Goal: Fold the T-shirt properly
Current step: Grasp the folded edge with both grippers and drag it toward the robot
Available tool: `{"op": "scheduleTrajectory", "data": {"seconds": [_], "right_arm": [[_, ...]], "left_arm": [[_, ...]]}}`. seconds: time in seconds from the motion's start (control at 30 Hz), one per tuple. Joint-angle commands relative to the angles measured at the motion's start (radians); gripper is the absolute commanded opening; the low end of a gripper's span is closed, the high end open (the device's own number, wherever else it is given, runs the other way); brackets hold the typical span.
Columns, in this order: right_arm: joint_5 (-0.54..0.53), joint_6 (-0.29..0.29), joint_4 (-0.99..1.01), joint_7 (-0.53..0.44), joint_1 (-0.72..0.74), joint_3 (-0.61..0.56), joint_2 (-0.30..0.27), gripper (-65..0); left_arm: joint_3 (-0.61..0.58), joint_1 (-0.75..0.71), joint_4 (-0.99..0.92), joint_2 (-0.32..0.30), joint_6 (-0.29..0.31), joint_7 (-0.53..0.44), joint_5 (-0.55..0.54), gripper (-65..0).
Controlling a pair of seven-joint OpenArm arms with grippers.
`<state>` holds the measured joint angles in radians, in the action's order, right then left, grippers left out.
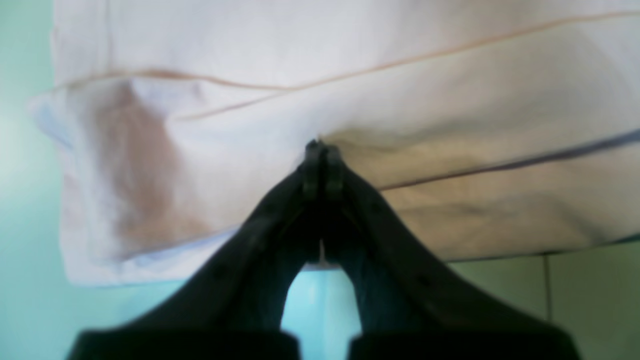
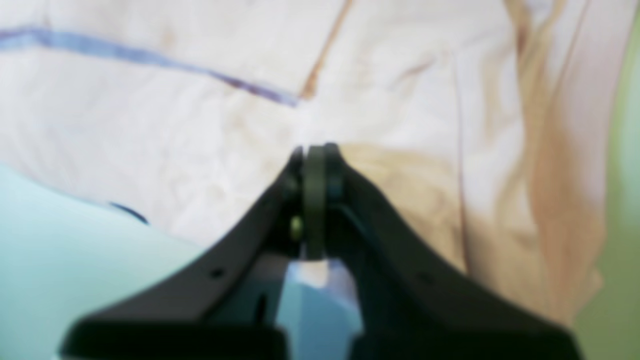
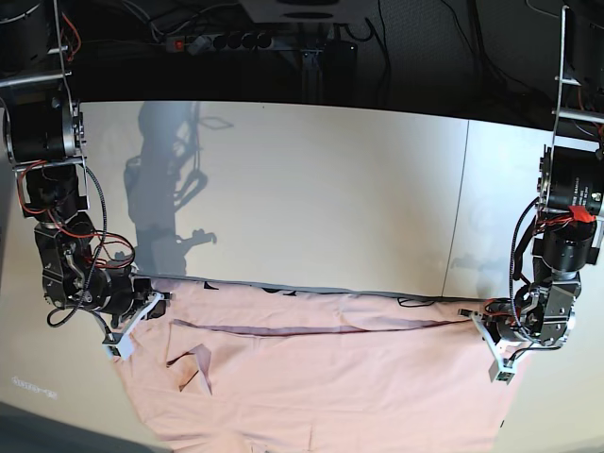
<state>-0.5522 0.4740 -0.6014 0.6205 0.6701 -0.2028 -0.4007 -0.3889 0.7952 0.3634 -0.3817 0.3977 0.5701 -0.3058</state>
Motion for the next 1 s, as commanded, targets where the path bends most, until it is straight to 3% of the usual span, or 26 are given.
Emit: {"op": "scheduleTrajectory", "data": {"seconds": [0.0, 0.2, 0.37, 0.6, 0.77, 0.97], "right_arm": [[-0.006, 0.045, -0.008, 0.048, 0.013, 0.028, -0.012, -65.0], [-0.103, 0.050, -0.061, 0.177, -0.049, 0.180, -0.020, -65.0], [-0.116, 0.051, -0.180, 0.196, -0.179, 0.246, -0.020, -65.0], [-0.137, 0.054, -0.435, 0.222, -0.407, 0.303, -0.025, -65.0], [-0.148, 0.054, -0.591, 0.252, -0.535, 0.394, -0.026, -65.0], [-0.193, 0.054, -0.696, 0.298, -0.659, 0.481, -0.038, -65.0]], "left_arm": [[-0.003, 0.000, 0.003, -0.023, 0.011, 0.093, 0.008, -65.0], [-0.003, -0.053, 0.113, -0.074, 0.064, 0.232, -0.153, -65.0], [-0.003, -0.151, 0.256, -0.106, 0.067, 0.287, -0.234, -65.0], [0.001, -0.332, 0.462, -0.106, 0.070, 0.292, -0.237, -65.0], [0.075, -0.413, 0.542, -0.109, 0.070, 0.315, -0.235, -65.0], [0.135, -0.567, 0.722, -0.152, 0.071, 0.343, -0.236, -65.0]]}}
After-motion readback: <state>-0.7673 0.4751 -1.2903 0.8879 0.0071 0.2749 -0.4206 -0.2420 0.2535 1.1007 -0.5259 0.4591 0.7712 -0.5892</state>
